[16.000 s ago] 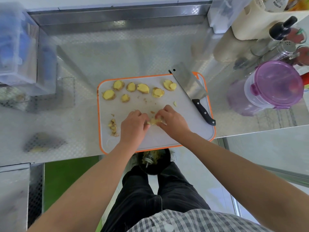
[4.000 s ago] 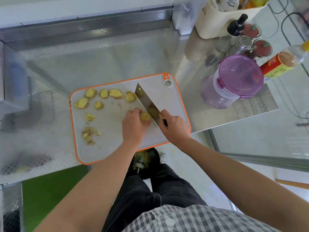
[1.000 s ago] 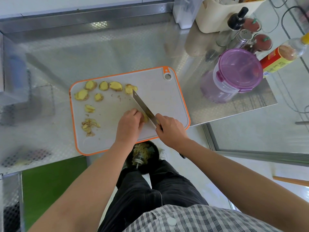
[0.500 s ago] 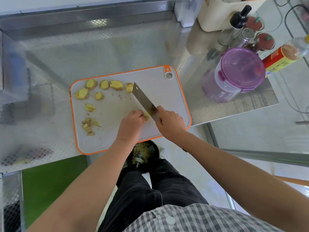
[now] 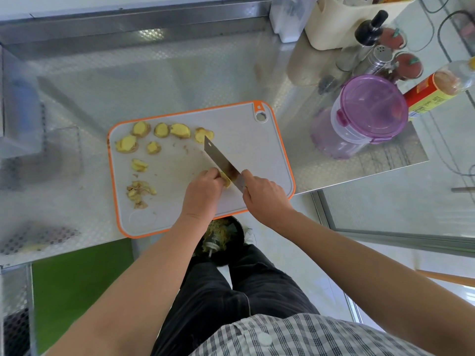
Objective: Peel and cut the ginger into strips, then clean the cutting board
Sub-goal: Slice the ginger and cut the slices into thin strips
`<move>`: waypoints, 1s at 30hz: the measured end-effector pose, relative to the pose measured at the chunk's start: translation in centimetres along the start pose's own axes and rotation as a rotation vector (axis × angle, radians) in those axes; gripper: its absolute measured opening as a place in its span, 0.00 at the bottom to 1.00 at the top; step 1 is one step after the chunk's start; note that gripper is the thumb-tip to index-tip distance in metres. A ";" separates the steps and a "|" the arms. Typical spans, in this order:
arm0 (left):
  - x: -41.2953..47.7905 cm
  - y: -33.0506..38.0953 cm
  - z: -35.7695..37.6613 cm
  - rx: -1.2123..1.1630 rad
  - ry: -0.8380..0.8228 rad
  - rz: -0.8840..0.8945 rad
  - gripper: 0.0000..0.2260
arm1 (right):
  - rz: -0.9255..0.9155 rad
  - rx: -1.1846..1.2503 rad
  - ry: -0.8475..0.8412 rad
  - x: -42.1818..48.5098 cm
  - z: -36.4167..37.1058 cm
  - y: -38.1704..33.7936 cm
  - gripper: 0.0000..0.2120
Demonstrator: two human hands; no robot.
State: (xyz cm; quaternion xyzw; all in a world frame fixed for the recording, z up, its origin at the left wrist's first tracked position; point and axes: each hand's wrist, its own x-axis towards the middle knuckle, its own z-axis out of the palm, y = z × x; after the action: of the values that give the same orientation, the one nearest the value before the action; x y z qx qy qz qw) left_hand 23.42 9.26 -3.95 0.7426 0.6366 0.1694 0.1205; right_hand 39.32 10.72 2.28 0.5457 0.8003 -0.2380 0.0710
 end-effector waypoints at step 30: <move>-2.0 -0.3 -1.4 -0.088 0.016 -0.099 0.04 | -0.075 0.004 -0.029 -0.2 0.3 -0.8 0.06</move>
State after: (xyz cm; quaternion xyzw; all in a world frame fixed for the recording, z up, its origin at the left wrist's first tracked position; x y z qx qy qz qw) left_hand 22.38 7.31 -3.00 0.7030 0.6654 0.1971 0.1559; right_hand 38.56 10.18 2.30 0.5117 0.8188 -0.2499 0.0727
